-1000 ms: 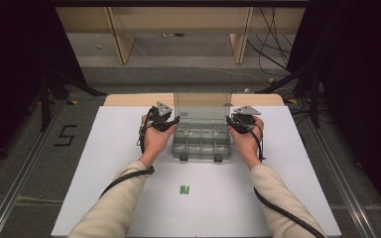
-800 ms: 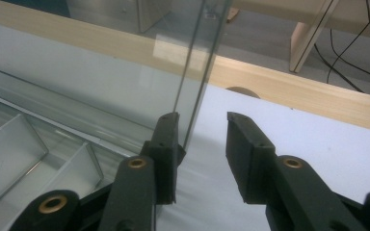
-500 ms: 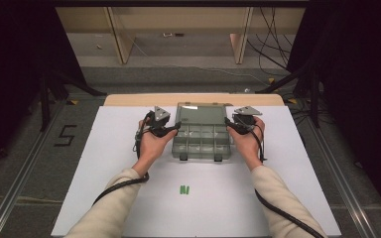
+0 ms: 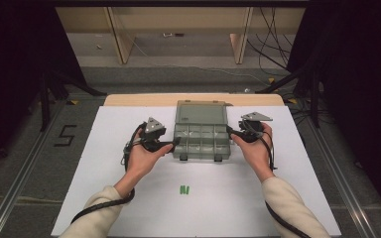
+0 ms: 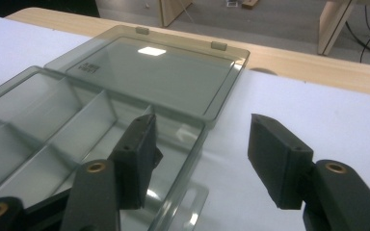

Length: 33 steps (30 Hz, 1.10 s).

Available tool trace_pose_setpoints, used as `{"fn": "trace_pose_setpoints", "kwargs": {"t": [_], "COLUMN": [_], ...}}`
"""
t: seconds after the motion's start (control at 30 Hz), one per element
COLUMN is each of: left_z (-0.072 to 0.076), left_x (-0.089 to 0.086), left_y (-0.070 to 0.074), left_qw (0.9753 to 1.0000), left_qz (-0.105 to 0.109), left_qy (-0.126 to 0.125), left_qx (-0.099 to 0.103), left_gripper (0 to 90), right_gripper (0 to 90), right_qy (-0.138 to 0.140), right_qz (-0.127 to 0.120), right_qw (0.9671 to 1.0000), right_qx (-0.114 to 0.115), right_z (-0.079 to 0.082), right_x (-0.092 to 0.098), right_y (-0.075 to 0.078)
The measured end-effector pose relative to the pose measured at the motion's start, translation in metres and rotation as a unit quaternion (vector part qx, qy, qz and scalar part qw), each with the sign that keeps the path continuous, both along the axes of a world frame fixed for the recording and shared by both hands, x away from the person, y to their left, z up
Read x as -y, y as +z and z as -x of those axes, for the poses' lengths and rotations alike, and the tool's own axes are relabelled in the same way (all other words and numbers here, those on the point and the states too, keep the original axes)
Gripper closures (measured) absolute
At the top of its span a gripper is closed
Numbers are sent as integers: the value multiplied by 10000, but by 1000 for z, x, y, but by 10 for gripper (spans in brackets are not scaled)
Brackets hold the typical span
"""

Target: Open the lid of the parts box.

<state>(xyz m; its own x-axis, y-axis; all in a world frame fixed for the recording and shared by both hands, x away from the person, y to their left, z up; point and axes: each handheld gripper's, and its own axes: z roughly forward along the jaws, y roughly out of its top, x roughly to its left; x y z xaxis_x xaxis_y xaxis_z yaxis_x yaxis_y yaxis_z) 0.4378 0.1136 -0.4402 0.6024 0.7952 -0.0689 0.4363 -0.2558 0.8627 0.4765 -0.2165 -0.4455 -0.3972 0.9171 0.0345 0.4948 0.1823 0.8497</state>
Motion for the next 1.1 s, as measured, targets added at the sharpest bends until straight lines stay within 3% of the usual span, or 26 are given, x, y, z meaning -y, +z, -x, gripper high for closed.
{"fn": "trace_pose_setpoints", "kwargs": {"t": [0.2, 0.33, 0.4, 0.43, 0.6, 0.73, 1.07, 1.1], "left_z": [22, 34, 39, 42, 53, 63, 82, 84], "left_x": [-9, -10, -11, -9, -6, -7, -17, -19], "left_y": [1, -1, -1, -2, -2, -1, -7, -7], "left_qw": [10000, 9999, 9997, 9998, 9994, 9987, 9983, 9980], "left_qz": [46, 16, -118, -63, -89, -274, -238, -325], "left_qy": [-36, -116, -194, -166, -305, -398, -448, -468], "left_qx": [-62, -41, -56, -49, -101, -136, -285, -259], "left_gripper": [307, 309, 310, 311, 317, 327, 340, 340], "right_gripper": [430, 436, 437, 437, 437, 437, 440, 440], "right_qy": [96, 156, 231, 263, 381, 524, 674, 693], "right_qz": [-164, -171, -202, -232, -211, -277, -298, -315], "right_qw": [9997, 9995, 9994, 9991, 9985, 9976, 9956, 9953], "right_qx": [-153, -235, -187, -235, -335, -372, -586, -595], "right_z": [20, 33, 38, 42, 57, 68, 96, 98], "right_x": [4, 4, 4, 3, -1, -3, 0, 1], "right_y": [3, 6, 6, 7, 11, 11, 9, 9]}}
